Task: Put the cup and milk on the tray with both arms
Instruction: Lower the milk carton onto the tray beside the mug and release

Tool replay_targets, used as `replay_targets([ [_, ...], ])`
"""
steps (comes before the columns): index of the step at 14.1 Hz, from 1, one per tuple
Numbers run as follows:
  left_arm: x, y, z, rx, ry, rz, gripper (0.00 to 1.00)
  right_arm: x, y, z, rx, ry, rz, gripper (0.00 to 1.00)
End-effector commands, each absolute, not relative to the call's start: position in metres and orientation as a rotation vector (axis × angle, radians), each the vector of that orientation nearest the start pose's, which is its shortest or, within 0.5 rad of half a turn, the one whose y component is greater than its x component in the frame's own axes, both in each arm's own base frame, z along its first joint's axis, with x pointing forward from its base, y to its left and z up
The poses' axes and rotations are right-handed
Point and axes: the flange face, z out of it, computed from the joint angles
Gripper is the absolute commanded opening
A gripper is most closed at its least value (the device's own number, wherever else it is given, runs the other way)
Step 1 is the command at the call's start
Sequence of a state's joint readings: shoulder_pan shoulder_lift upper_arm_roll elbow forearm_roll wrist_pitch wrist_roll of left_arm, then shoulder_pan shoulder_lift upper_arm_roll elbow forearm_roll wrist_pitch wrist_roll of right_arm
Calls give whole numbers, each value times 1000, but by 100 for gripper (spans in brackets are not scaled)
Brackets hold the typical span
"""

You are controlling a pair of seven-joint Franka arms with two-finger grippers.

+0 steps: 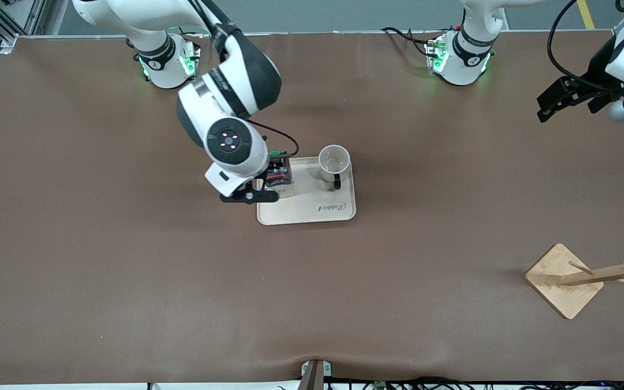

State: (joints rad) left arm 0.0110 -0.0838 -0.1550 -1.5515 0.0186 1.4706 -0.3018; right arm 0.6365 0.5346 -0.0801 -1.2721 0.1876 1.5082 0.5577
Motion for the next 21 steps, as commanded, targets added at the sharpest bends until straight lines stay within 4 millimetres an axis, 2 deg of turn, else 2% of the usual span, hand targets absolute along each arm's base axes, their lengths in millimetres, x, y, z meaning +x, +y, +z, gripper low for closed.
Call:
replay_targets([
  [1,508,-76,672,-3127,-224,-69,100,577,356,459,-3136,66,534,100],
  [4,509,-76,673,-3130,-229,-85,100,604,290,496,-3110,199,554,100],
  [6,508,-75,676,-3131,-253,-92,100,611,247,524,-3091,286,539,100],
  [8,508,-79,675,-3140,-253,-89,100,610,229,545,-3112,329,477,100],
  [10,509,-80,673,-3143,-250,-81,100,605,208,574,-3171,349,372,100],
  [13,508,-82,672,-3140,-243,-65,100,601,173,599,-3205,145,319,100],
  [15,507,-79,672,-3136,-247,-44,100,600,145,612,-3188,139,287,100],
  [18,508,-74,671,-3124,-238,-38,100,584,116,626,-3162,193,168,100],
  [21,509,-73,671,-3122,-241,-38,100,558,100,621,-3143,209,83,100],
])
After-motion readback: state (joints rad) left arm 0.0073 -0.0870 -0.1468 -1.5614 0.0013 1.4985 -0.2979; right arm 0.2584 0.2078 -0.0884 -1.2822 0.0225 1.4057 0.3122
